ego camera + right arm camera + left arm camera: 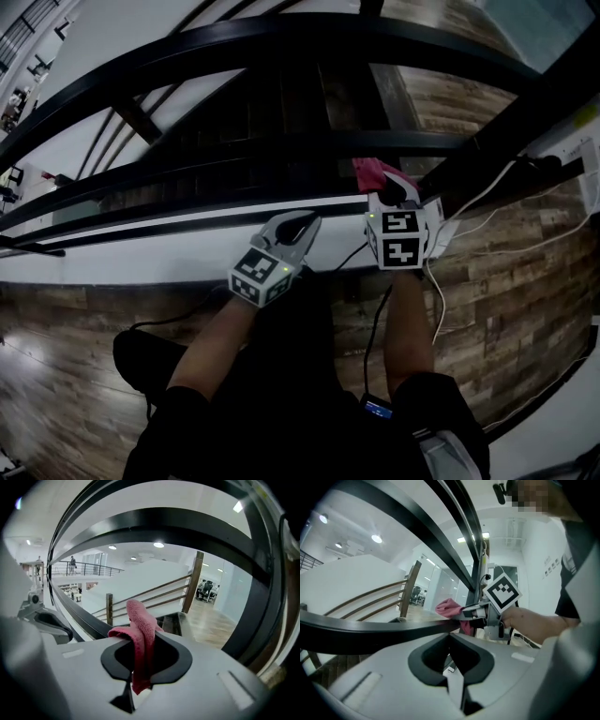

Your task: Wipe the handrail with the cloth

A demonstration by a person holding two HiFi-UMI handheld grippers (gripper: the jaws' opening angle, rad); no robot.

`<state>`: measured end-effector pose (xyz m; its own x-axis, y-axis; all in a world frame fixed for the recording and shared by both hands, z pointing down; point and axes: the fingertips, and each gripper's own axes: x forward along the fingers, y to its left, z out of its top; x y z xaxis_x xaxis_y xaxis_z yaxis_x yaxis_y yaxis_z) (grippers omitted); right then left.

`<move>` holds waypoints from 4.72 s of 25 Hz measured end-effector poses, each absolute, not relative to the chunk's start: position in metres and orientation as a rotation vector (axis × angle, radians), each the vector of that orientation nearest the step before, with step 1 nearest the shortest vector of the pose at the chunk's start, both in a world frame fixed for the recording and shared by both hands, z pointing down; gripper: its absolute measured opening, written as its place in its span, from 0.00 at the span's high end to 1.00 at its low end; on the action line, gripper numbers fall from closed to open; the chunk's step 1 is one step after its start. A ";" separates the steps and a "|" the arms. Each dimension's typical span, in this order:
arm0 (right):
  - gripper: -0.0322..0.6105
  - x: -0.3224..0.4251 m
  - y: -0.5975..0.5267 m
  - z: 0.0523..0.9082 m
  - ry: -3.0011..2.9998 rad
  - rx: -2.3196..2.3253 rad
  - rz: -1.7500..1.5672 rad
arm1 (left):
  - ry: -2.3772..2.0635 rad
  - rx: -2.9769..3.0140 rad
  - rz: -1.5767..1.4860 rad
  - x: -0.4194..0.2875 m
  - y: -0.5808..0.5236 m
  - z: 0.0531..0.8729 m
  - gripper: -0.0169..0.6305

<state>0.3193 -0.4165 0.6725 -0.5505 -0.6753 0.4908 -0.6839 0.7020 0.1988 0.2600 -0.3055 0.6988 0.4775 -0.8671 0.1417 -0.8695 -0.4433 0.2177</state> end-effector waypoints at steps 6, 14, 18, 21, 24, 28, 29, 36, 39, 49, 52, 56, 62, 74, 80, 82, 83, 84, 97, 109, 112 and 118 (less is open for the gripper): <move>0.89 0.301 -0.406 0.674 -2.393 1.014 0.036 | -1.557 2.450 -0.002 0.236 -0.300 0.689 0.97; 0.89 0.277 -0.390 0.674 -2.442 0.954 0.045 | -1.618 2.416 -0.029 0.216 -0.292 0.684 0.97; 0.89 0.261 -0.379 0.673 -2.465 0.913 0.050 | -1.644 2.391 -0.046 0.204 -0.287 0.684 0.97; 0.89 0.250 -0.371 0.675 -2.470 0.885 0.039 | -1.661 2.374 -0.055 0.196 -0.283 0.685 0.97; 0.89 0.242 -0.365 0.676 -2.472 0.865 0.030 | -1.672 2.371 -0.045 0.189 -0.278 0.687 0.97; 0.89 0.230 -0.357 0.676 -2.482 0.834 0.021 | -1.680 2.399 0.041 0.184 -0.272 0.692 0.97; 0.89 0.227 -0.354 0.677 -2.486 0.821 0.022 | -1.680 2.407 0.064 0.183 -0.270 0.694 0.97; 0.89 0.197 -0.339 0.681 -2.508 0.740 0.004 | -1.723 2.349 0.085 0.151 -0.252 0.701 0.97; 0.89 0.184 -0.330 0.683 -2.511 0.696 0.002 | -1.747 2.321 0.075 0.139 -0.241 0.699 0.97; 0.89 0.138 -0.298 0.687 -2.511 0.598 -0.081 | -1.843 2.253 0.089 0.098 -0.218 0.701 0.98; 0.89 0.126 -0.292 0.688 -2.518 0.553 -0.094 | -1.870 2.237 0.096 0.091 -0.213 0.701 0.97; 0.89 0.114 -0.284 0.689 -2.514 0.520 -0.123 | -1.906 2.223 0.118 0.081 -0.206 0.698 0.97; 0.89 0.093 -0.270 0.691 -2.461 0.499 -0.268 | -1.957 2.191 0.184 0.056 -0.192 0.701 0.97; 0.89 0.046 -0.238 0.695 -2.410 0.423 -0.355 | -1.903 2.210 0.323 0.021 -0.151 0.711 0.97; 0.89 0.023 -0.222 0.693 -2.388 0.412 -0.474 | -1.871 2.229 0.205 0.009 -0.143 0.703 0.97; 0.89 0.018 -0.218 0.694 -2.383 0.395 -0.483 | -1.880 2.198 0.174 -0.002 -0.141 0.705 0.97; 0.89 0.015 -0.216 0.694 -2.381 0.386 -0.483 | -1.880 2.186 0.168 -0.007 -0.140 0.706 0.97; 0.89 0.013 -0.214 0.695 -2.379 0.380 -0.487 | -1.880 2.176 0.159 -0.013 -0.138 0.707 0.97; 0.89 -0.010 -0.197 0.697 -2.383 0.395 -0.536 | -1.903 2.111 0.140 -0.055 -0.113 0.710 0.97; 0.89 -0.036 -0.165 0.703 -2.341 0.356 -0.610 | -1.917 2.093 0.162 -0.068 -0.077 0.716 0.97; 0.89 -0.044 -0.166 0.702 -2.332 0.359 -0.583 | -1.892 2.080 0.149 -0.080 -0.074 0.715 0.97; 0.89 -0.060 -0.168 0.697 -2.274 0.421 -0.560 | -1.804 2.160 0.144 -0.101 -0.064 0.716 0.97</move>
<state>-0.0597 -0.1682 0.6966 -0.6698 -0.4538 0.5878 -0.1288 0.8505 0.5099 -0.1010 -0.0642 0.7157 0.1962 -0.9398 0.2800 -0.9722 -0.1493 0.1802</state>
